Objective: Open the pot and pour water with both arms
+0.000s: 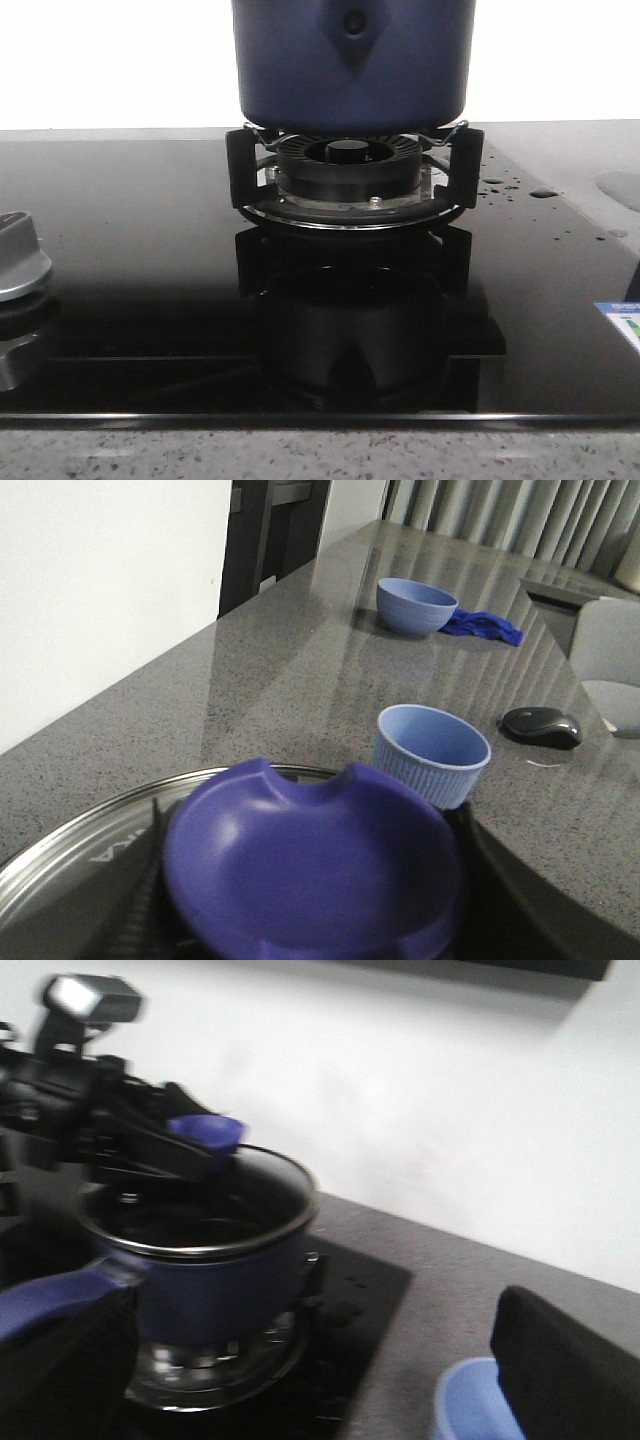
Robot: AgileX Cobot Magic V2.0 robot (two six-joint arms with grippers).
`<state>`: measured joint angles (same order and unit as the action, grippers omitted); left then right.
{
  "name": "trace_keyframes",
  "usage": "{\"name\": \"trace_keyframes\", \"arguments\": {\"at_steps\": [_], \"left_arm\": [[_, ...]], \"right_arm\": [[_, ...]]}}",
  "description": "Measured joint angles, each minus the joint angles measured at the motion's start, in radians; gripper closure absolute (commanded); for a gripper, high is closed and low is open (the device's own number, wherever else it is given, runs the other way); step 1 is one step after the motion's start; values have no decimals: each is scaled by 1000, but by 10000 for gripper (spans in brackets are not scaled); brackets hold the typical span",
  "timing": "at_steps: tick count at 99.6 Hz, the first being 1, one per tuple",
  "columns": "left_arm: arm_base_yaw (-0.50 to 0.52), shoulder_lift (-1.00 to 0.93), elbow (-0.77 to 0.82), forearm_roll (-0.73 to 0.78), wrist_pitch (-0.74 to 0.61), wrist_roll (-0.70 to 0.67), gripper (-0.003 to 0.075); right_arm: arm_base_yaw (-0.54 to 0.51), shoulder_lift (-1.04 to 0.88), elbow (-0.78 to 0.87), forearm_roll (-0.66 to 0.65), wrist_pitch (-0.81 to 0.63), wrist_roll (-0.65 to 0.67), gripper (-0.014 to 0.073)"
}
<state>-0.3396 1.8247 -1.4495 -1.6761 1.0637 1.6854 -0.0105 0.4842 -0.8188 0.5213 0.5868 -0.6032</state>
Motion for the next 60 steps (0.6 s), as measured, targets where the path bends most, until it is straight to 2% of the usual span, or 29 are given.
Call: {"name": "trace_keyframes", "arguments": {"at_steps": [14,42,60], "left_arm": [[39,-60,0,-2,3,-2,481],[79,-236,0,-11,36,-12,481],[79,-320,0,-11,66,-23,481]], "right_arm": [[0,0,89,-82,-106,15,-56],[-7,0,246,-107,-263,23,-56],[-40,0,314,-123,-284,24,-56]]}}
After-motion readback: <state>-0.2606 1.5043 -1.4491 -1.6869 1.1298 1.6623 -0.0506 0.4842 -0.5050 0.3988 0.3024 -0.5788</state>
